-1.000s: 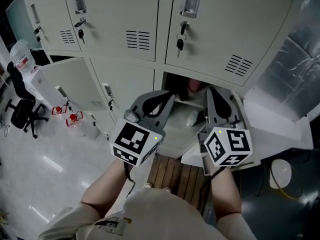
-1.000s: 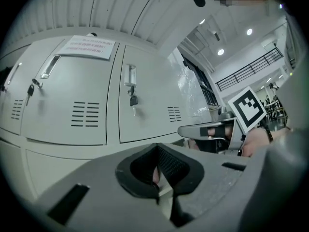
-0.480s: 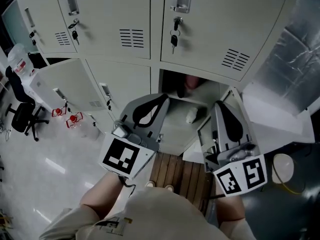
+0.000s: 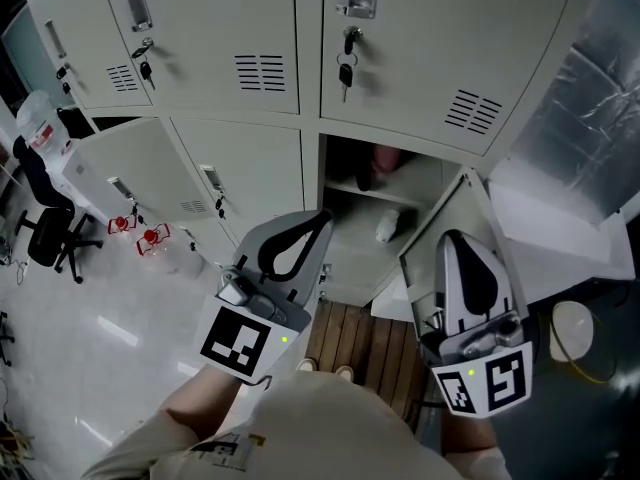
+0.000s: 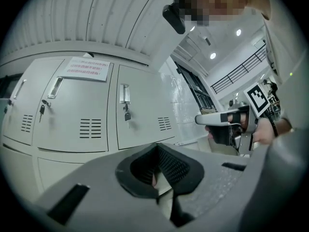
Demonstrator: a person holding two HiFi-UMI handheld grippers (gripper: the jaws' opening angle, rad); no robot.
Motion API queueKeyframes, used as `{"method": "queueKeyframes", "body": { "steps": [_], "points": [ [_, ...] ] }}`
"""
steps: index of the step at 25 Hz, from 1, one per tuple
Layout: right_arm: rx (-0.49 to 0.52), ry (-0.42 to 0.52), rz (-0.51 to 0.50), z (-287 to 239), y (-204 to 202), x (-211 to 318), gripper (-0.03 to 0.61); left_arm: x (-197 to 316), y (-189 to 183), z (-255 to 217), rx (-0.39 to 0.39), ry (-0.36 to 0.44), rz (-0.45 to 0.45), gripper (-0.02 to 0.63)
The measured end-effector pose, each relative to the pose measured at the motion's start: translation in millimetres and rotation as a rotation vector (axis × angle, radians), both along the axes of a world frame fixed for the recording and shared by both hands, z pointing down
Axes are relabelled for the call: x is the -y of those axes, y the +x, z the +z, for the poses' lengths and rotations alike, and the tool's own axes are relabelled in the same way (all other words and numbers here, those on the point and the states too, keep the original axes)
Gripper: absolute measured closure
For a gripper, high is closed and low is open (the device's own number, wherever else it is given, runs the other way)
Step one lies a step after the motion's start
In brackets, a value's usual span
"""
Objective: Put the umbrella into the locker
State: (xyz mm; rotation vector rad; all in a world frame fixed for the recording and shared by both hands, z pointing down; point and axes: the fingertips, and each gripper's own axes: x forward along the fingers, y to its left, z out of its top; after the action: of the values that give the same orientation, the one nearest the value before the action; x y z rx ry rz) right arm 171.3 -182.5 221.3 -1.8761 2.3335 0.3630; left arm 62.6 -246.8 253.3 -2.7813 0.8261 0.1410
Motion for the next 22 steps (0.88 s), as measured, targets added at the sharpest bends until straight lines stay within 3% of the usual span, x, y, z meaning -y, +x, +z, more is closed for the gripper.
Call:
{"method": "queueKeyframes", "body": {
  "steps": [5, 9, 15, 22],
  "points": [
    [0.058, -0.007, -0.026, 12.1, 0.5, -0.3, 0.571, -11.6, -1.3, 13.2, 0.009, -0.029, 0.038, 0.606],
    [0.027, -0.026, -0.009, 24.3, -1.2, 0.5, 0.571, -16.7, -1.0, 28.5, 0.035, -0.052, 0.050, 0.606],
    [0.008, -0.100, 0.015, 55.3, 2.8, 4.0, 0.571, -13.3, -2.3, 48.1, 0.066, -0.075, 0.044, 0.606],
    [0.017, -0.191, 0.028, 92.0, 10.1, 7.9, 0.571, -8.9, -8.8, 64.8, 0.048, -0.128, 0.034, 0.606]
  ]
}}
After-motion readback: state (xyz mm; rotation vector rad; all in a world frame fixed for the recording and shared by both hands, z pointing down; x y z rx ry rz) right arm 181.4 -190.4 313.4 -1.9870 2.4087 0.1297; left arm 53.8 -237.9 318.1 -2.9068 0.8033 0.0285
